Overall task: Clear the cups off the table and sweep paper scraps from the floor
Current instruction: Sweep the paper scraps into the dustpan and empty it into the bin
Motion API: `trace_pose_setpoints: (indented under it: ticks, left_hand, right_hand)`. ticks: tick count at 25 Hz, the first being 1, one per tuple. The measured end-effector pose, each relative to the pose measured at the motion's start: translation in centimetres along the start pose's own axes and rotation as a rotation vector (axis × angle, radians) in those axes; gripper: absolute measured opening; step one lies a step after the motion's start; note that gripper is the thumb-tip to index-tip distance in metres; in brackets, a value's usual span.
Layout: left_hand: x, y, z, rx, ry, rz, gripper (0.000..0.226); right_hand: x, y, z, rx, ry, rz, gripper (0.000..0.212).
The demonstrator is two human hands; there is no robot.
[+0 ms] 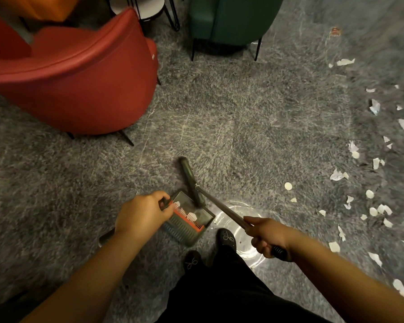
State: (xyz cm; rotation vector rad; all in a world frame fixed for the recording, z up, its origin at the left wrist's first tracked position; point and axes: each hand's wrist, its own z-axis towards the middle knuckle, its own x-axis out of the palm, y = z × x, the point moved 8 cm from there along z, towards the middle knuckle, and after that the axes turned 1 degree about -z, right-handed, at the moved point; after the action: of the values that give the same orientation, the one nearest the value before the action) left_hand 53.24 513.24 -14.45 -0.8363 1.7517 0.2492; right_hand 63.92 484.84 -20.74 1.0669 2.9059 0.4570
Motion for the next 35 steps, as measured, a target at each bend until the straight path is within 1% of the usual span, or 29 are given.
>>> trace_pose_setpoints:
  ticks: [4,7,11,13,16,19,21,26,30,33,35]
  left_hand:
    - [-0.1,-1.9,-0.3,0.015,0.007,-0.041,0.037]
    - [0.1,-5.3,-0.5,0.148,-0.014,0.046,0.037]
    - [0.4,-10.2,-0.4,0.271,0.004,0.070,0.038]
    - [0.6,-13.1,-0.6,0.354,-0.009,0.097,0.038]
    - [0.6,-16.7,-0.9,0.422,-0.020,0.108,0.039]
    - [1.1,-20.3,-1.1,0.443,-0.023,0.112,0.042]
    - [1.7,-23.0,-1.5,0.444,-0.023,0.113,0.042]
    - [4.2,-31.2,-2.5,0.445,-0.049,0.082,0.037]
    - [6.1,-38.0,-2.6,0.451,-0.077,0.055,0.030]
    - [7.2,-42.5,-2.4,0.422,-0.106,0.044,0.033]
    - [8.1,-45.0,-2.4,0.433,-0.097,0.043,0.032]
  right_hand:
    - [-2.1,-2.6,-1.5,-0.020,-0.068,0.163,0.026]
    - [-3.9,-5.1,-3.3,-0.047,-0.124,0.250,0.027]
    - [-6.9,-8.2,-5.3,-0.076,-0.217,0.347,0.040]
    - [-8.8,-9.8,-5.8,-0.076,-0.249,0.420,0.040]
    - [-11.7,-12.2,-5.7,-0.078,-0.267,0.527,0.037]
    - [-15.9,-14.6,-5.2,-0.067,-0.275,0.602,0.033]
    - [-19.3,-16.4,-4.8,-0.045,-0.299,0.627,0.035]
    - [-29.1,-21.4,-4.8,0.037,-0.357,0.588,0.047]
    - [-37.6,-24.8,-6.4,0.078,-0.380,0.659,0.039]
    - [-43.2,-26.8,-7.6,0.090,-0.422,0.640,0.043]
    - [-45.8,-27.8,-8.0,0.088,-0.430,0.635,0.045]
